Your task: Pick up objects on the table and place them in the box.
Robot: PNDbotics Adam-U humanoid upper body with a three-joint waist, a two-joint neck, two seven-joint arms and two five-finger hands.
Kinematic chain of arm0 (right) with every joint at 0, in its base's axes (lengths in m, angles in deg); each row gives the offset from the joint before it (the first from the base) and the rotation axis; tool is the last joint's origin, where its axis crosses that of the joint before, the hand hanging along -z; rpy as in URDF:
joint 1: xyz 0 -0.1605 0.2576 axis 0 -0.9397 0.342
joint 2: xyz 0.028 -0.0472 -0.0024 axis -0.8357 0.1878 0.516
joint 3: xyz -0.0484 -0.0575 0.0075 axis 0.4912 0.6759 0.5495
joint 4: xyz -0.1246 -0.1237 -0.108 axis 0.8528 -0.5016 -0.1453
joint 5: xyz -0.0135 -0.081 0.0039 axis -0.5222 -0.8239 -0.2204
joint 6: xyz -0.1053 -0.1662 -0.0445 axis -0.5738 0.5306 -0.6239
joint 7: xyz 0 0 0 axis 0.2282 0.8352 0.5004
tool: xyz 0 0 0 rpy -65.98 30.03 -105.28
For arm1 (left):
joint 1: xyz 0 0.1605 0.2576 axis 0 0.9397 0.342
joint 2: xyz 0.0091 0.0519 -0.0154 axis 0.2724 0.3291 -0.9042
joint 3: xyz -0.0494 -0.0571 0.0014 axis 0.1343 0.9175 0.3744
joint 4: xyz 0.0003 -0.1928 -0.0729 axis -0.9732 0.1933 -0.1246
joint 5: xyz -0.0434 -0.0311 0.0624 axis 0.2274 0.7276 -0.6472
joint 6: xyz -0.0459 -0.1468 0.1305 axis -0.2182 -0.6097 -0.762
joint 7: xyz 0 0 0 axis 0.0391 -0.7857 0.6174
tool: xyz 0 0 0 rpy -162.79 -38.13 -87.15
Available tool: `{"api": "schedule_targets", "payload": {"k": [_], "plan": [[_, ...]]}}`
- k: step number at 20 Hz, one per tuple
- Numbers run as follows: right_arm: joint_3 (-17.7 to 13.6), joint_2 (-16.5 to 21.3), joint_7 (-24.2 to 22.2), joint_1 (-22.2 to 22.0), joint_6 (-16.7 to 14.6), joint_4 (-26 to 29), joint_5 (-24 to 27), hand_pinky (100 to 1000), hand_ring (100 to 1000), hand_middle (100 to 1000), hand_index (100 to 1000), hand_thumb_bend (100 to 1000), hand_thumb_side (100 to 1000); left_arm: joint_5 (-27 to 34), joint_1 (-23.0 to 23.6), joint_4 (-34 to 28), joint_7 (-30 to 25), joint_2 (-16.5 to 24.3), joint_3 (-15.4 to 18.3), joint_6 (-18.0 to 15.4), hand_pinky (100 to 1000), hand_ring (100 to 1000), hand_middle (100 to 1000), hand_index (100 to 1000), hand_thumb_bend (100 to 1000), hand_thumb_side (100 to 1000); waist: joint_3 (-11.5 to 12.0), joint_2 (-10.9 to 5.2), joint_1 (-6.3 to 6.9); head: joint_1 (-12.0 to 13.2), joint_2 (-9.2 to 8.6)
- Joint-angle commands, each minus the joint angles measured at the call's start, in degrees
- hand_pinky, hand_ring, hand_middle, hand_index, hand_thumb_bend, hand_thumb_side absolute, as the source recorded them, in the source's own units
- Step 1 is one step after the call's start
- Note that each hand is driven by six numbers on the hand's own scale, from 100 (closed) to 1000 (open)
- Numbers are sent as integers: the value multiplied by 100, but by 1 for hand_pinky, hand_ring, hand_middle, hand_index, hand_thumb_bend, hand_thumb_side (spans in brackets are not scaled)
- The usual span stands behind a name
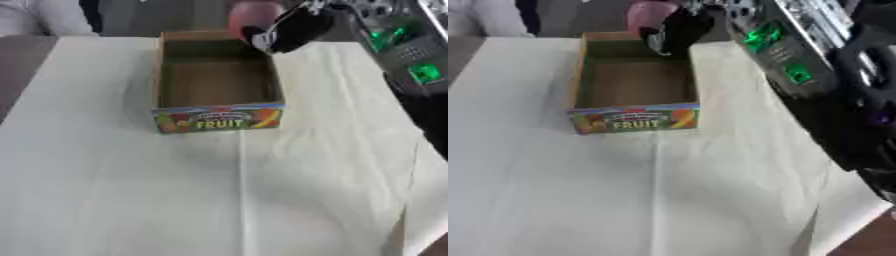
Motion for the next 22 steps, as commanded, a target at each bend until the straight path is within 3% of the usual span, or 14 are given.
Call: {"api": "schedule_targets", "payload": {"k": [1,10,11,13,22], "plan": [[-3,-228,100,248,14,-538,-210,705,768,511,519,250,152,30,-70,-110,-44,43,-14,-10,700,703,640,832,100,717,35,-84,10,-51,-103],[-72,-825,948,477,-268,-1914,-466,705,767,511,529,220,145,34,-112,-110,-85,15,-39,-15,700,702,639,831,100,718,117,21,0,-130,-200],[-73,-866,1029,480,-313,-2019,-459,706,767,512,531,247,118,34,-115,-110,-88,11,-41,-16,701,702,639,831,100,718,122,31,1,-136,-202],[-64,-935,1174,479,-391,-2203,-452,708,768,514,534,196,132,33,-120,-110,-93,4,-44,-17,701,702,639,831,100,718,127,51,4,-146,-202],[-25,-1166,1495,471,-652,-2830,-532,712,772,523,544,171,114,28,-137,-110,-112,-15,-59,-11,700,702,639,831,100,718,136,98,3,-211,-193]]}}
